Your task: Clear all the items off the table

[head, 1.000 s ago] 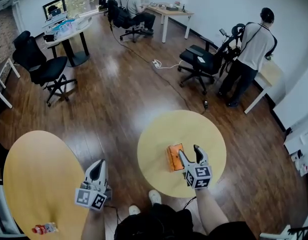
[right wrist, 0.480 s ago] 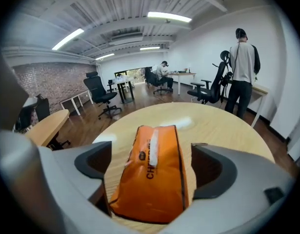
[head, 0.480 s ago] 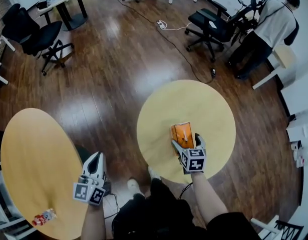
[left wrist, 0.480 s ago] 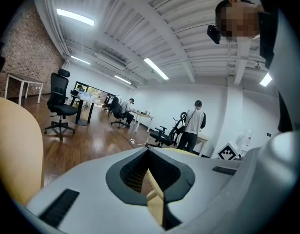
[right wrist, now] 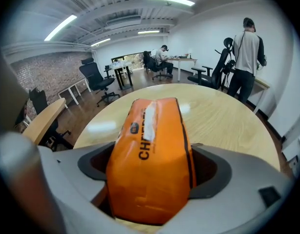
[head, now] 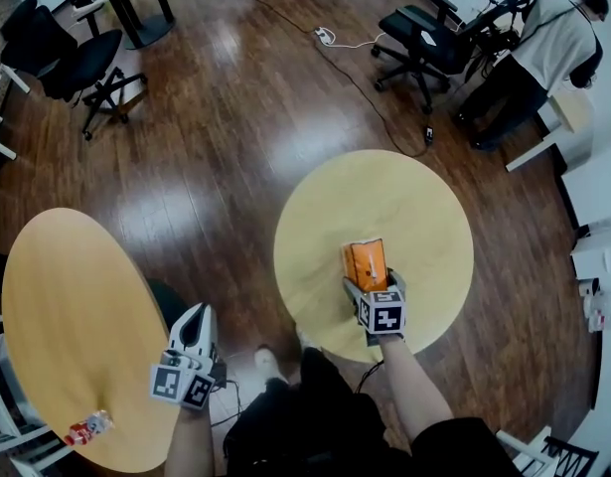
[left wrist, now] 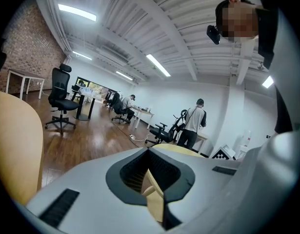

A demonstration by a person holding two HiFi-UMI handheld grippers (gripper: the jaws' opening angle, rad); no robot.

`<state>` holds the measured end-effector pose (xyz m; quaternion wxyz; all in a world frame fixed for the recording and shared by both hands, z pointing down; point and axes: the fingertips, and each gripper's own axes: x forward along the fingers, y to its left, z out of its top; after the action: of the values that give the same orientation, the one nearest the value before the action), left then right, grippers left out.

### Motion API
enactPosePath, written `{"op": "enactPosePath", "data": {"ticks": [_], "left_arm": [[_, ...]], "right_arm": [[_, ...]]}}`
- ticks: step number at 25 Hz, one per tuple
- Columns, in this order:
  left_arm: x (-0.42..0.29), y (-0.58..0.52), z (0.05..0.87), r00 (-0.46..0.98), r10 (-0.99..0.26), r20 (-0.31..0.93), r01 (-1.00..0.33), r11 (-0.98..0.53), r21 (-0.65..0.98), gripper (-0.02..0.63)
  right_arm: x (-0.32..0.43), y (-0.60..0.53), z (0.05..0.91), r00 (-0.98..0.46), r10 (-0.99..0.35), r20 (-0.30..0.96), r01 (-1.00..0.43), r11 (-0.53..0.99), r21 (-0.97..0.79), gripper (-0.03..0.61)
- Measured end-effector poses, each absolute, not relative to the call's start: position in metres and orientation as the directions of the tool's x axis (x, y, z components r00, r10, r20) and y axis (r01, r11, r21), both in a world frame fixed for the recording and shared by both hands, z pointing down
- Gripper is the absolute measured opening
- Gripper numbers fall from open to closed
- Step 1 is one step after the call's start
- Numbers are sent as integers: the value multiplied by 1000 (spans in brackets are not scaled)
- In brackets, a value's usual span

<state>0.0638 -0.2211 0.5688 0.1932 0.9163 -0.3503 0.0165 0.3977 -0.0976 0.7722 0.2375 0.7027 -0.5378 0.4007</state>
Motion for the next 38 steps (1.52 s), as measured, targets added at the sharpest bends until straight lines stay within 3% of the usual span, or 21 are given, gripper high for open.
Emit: {"op": "enactPosePath", "data": {"ticks": [7,21,28,38], "left_arm": [[57,-217,561,750,-645,145,-651,-682,335,-9],[36,-226,518,703,-711,13,-686,-672,278,-9],[-31,-227,465,509,-854,-110,-821,-520,237,-9],[-193,-150,467,57,-989,-139,-968,-89,235,-9]], "right_arm": [[398,-93,772,92,-551,829,-942,-319,-108,414],[420,-141,647,138,-796,590,-968,-235,-90,410],[374,-228,582,-29,-885,465,-997,-9,-80,410],[177,-335,570,-428,-806,409,-895,442,-67,410]]}}
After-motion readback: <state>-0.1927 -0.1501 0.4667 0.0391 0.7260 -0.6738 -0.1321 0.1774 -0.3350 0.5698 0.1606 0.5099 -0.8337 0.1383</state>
